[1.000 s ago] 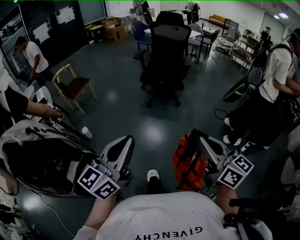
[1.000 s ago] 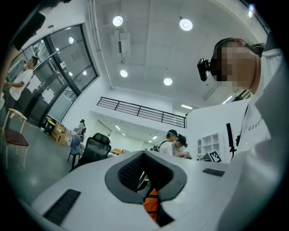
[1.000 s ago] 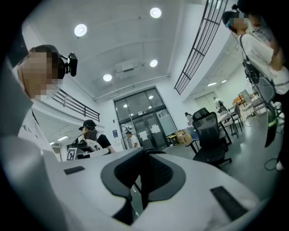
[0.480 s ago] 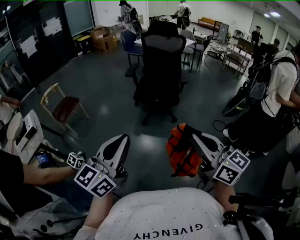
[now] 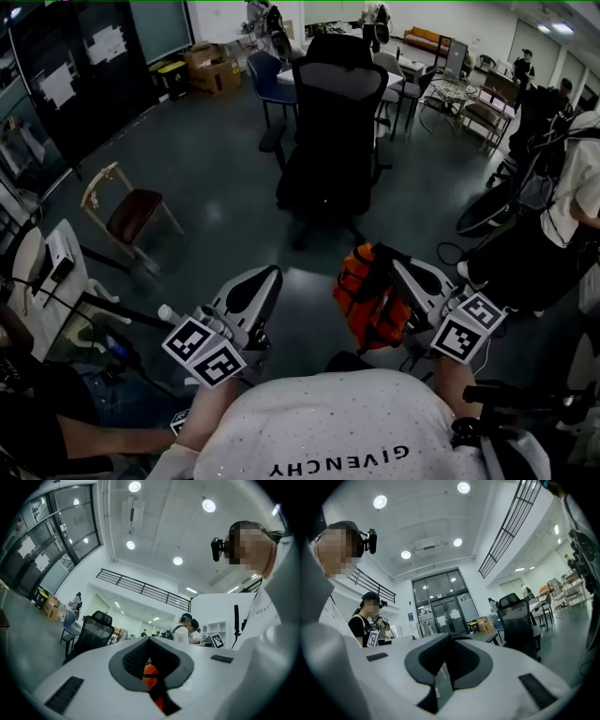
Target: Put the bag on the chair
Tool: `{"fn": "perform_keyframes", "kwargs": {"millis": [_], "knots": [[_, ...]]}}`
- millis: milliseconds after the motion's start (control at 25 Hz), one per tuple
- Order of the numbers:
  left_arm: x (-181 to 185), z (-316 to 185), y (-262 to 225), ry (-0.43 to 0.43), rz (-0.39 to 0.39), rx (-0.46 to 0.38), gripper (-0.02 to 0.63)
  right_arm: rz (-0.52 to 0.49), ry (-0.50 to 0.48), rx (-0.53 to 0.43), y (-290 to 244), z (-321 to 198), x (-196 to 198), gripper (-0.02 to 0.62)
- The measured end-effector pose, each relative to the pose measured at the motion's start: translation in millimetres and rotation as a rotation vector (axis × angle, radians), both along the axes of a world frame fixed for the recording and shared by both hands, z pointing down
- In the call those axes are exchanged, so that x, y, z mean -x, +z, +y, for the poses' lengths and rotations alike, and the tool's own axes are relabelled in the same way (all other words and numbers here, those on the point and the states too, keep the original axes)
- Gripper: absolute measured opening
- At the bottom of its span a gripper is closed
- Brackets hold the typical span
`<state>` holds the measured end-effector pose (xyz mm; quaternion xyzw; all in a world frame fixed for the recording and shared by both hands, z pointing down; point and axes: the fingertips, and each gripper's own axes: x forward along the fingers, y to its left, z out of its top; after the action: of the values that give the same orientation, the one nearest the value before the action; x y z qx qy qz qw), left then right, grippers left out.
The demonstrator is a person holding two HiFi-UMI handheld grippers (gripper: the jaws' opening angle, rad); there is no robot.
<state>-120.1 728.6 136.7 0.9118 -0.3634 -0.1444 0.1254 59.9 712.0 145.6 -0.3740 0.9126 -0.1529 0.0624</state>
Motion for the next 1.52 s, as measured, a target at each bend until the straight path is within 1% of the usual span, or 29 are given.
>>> {"fn": "perform_keyframes", "kwargs": {"millis": [120, 200, 400, 480, 600, 800, 960, 1080, 1160, 1280, 1360, 1400, 1520], "knots": [[3, -13, 4, 0.016, 0.014, 0.000, 0.008, 0.007, -0.017, 0.019, 9, -19, 10, 0.023], [5, -24, 8, 0.023, 0.010, -0.004, 0.008, 0.011, -0.031, 0.030, 14, -34, 17, 0.023], [15, -48, 11, -0.003, 0.032, -0.003, 0.008, 0.022, -0.064, 0.036, 22, -65, 24, 0.023], [22, -64, 15, -0.025, 0.020, 0.005, 0.008, 0.011, -0.075, 0.033, 23, -82, 27, 0.023], [24, -100, 17, -0.061, -0.012, 0.025, 0.008, -0.004, -0.097, 0.029, 20, -120, 26, 0.023], [20, -175, 18, -0.100, 0.001, 0.079, 0.008, -0.007, -0.138, 0.030, 11, -194, 20, 0.023], [21, -230, 15, -0.175, -0.011, 0.076, 0.008, -0.005, -0.168, 0.006, 2, -252, 18, 0.023], [23, -263, 19, -0.237, 0.007, 0.096, 0.008, -0.005, -0.179, 0.012, 0, -289, 10, 0.023], [25, -285, 23, -0.267, -0.002, 0.100, 0.008, -0.008, -0.183, 0.010, -2, -314, 7, 0.023], [19, -306, 37, -0.284, -0.036, 0.128, 0.008, -0.011, -0.187, 0.016, 4, -344, 5, 0.023], [14, -318, 47, -0.294, -0.055, 0.151, 0.008, -0.019, -0.183, 0.041, 14, -365, 2, 0.023], [12, -324, 49, -0.306, -0.059, 0.151, 0.008, -0.024, -0.182, 0.058, 18, -374, 0, 0.023], [14, -335, 42, -0.354, -0.043, 0.113, 0.008, -0.027, -0.185, 0.090, 31, -394, -7, 0.023]]}}
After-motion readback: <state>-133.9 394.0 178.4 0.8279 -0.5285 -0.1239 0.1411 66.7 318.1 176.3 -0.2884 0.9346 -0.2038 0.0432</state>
